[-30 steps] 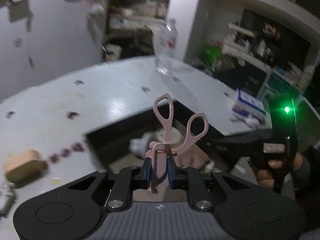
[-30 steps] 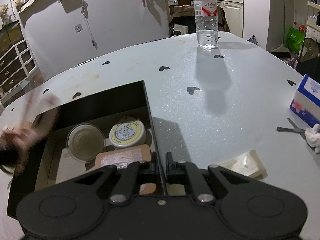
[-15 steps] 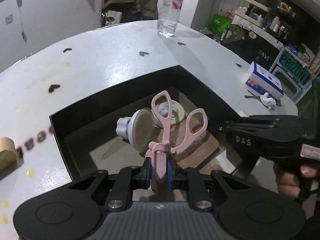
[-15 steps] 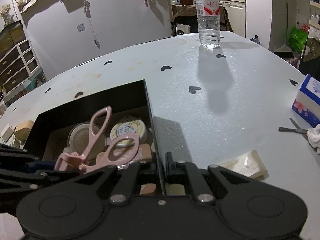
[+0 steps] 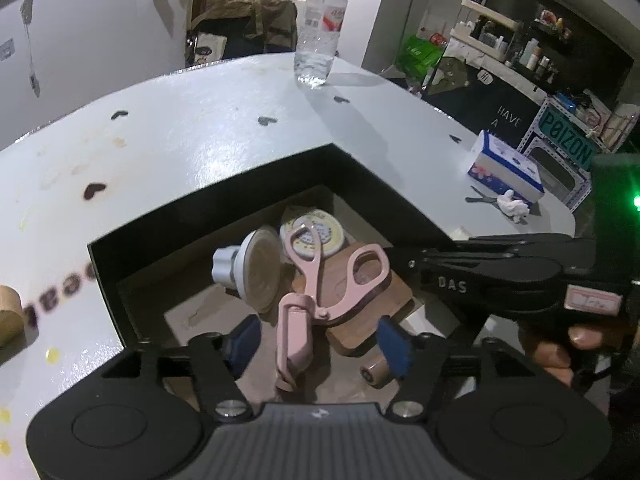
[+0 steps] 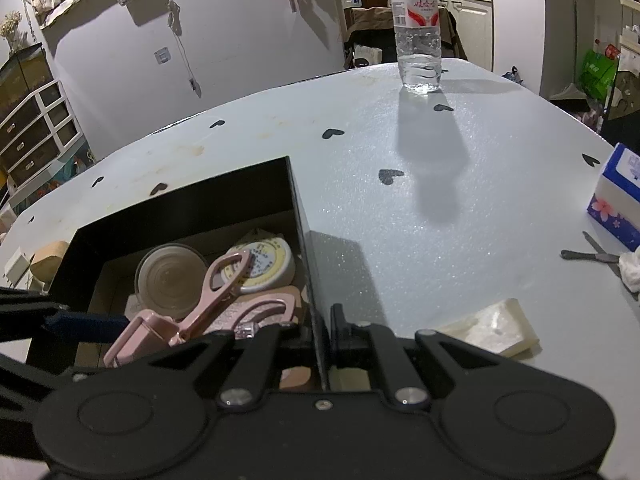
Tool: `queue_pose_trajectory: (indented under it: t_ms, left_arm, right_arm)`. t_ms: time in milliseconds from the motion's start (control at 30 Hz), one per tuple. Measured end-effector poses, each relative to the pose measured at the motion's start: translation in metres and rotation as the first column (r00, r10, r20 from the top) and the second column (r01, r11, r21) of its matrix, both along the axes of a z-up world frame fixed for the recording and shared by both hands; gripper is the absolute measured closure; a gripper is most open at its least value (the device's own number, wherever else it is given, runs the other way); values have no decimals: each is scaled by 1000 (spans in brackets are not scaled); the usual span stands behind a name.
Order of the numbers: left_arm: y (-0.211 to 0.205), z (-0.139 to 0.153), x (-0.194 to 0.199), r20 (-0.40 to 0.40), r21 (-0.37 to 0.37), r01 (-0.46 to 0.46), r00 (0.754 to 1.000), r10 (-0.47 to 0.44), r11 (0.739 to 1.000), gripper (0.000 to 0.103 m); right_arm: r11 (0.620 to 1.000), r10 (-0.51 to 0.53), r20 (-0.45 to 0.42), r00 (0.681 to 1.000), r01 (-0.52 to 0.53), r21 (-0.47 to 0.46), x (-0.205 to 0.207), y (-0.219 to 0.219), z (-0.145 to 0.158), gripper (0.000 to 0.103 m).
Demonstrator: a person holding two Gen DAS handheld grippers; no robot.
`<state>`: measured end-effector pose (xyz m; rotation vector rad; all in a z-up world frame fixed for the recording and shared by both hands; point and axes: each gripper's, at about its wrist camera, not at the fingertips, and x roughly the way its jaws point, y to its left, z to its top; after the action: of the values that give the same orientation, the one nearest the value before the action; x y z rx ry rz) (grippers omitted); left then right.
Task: Organize rigid objects
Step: 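Carry the pink scissors into the box and release them, then grasp the grey watch-strap tool with the left tool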
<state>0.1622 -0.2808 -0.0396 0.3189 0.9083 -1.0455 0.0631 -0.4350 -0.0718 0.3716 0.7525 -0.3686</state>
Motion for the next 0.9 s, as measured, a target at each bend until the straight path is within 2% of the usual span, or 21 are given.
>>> queue_pose_trajectory:
  t_ms: [133, 300, 367, 567, 700, 767, 833, 900]
  left_arm:
    - [7, 13, -5, 45, -33, 2, 999, 0, 999, 21]
    - [21, 34, -10, 114, -93, -17, 993, 28, 996, 3]
    - [29, 41, -10, 133, -116, -35, 990, 50, 993, 0]
    - [60, 53, -6, 198, -170, -128, 967, 161, 977, 0]
    - [85, 55, 5, 231, -181, -237, 933, 276, 954, 0]
    - [97, 53, 14, 233, -181, -308, 909, 345, 934, 0]
    - [111, 51, 23, 240, -179, -395, 871, 429, 901, 0]
    - [125, 47, 30, 256, -180, -481, 819, 513, 858, 0]
  right_arm:
    - [1000, 0, 0, 1000, 0, 1, 0, 0, 0, 96]
    - [1000, -1, 1, 1000, 1, 2, 0, 0, 0, 96]
    - [1000, -1, 1, 1000, 1, 3, 0, 0, 0, 96]
    - [1000, -1, 2, 1000, 1, 4, 0, -1, 0, 96]
    - [1000, -1, 2, 1000, 1, 4, 0, -1, 0, 96]
    - [1000, -1, 2, 1000, 1, 4, 0, -1, 0, 96]
    - [1000, -1, 2, 1000, 1, 4, 0, 0, 0, 96]
    - [1000, -1, 2, 1000, 1, 4, 0, -1, 0, 96]
